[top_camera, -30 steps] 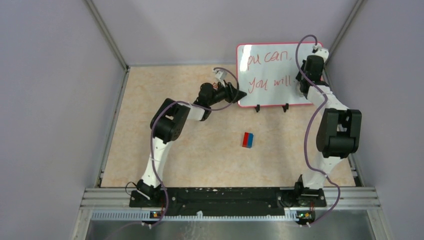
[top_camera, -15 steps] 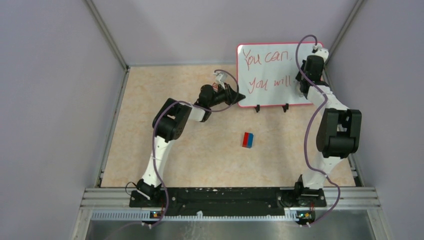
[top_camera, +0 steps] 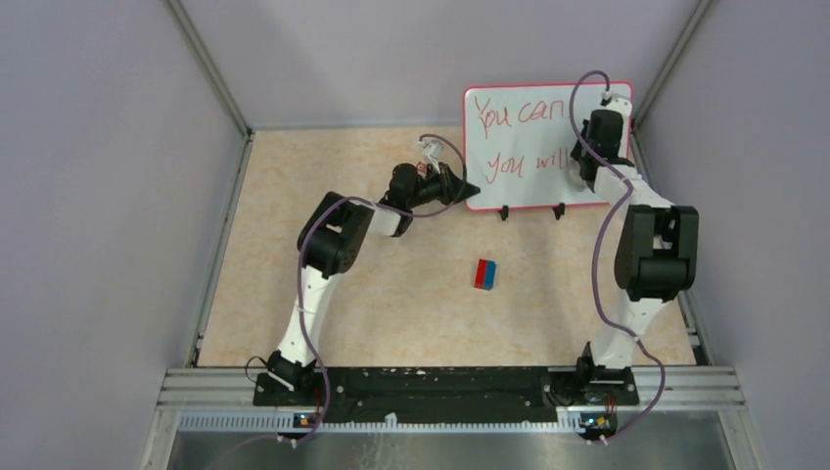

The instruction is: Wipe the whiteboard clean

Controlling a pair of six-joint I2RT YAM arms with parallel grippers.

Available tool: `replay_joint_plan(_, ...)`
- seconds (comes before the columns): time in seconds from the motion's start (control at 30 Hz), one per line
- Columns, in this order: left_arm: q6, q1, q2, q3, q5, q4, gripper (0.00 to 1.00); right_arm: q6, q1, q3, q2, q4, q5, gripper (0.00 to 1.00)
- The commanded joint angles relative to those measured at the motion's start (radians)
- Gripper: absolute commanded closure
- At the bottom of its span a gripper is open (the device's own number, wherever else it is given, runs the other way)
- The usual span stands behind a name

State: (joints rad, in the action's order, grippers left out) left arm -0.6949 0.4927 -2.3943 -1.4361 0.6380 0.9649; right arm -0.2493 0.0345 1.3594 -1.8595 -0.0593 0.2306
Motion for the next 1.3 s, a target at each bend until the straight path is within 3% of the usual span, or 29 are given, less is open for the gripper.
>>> replay_joint_plan(0.0, 0.061, -0.025, -0.013, -0.030, -0.064, -0.063, 1.00, 0.027, -0.100, 0.072, -0.037, -0.005, -0.060, 1.00)
replay_joint_plan(0.2, 0.083, -0.026, 0.003, -0.016, -0.080, -0.082, 1.00, -0.014, -0.154, 0.078, -0.050, -0.072, -0.194, 1.00)
replay_joint_plan(0.6, 0.086, -0.036, 0.021, 0.014, -0.092, -0.069, 1.00, -0.215, 0.026, -0.028, -0.037, -0.030, -0.099, 1.00)
replay_joint_plan(0.93, 0.080, -0.040, 0.027, 0.024, -0.087, -0.060, 1.00, -0.248, 0.039, 0.001, -0.056, 0.110, 0.023, 1.00)
replay_joint_plan(1.1, 0.076, -0.041, 0.025, 0.025, -0.086, -0.055, 1.00, -0.201, 0.017, -0.031, -0.041, -0.020, -0.120, 1.00)
replay_joint_plan(1.27, 0.075, -0.040, 0.023, 0.026, -0.087, -0.054, 1.00, -0.132, -0.095, 0.029, -0.070, -0.058, -0.221, 1.00)
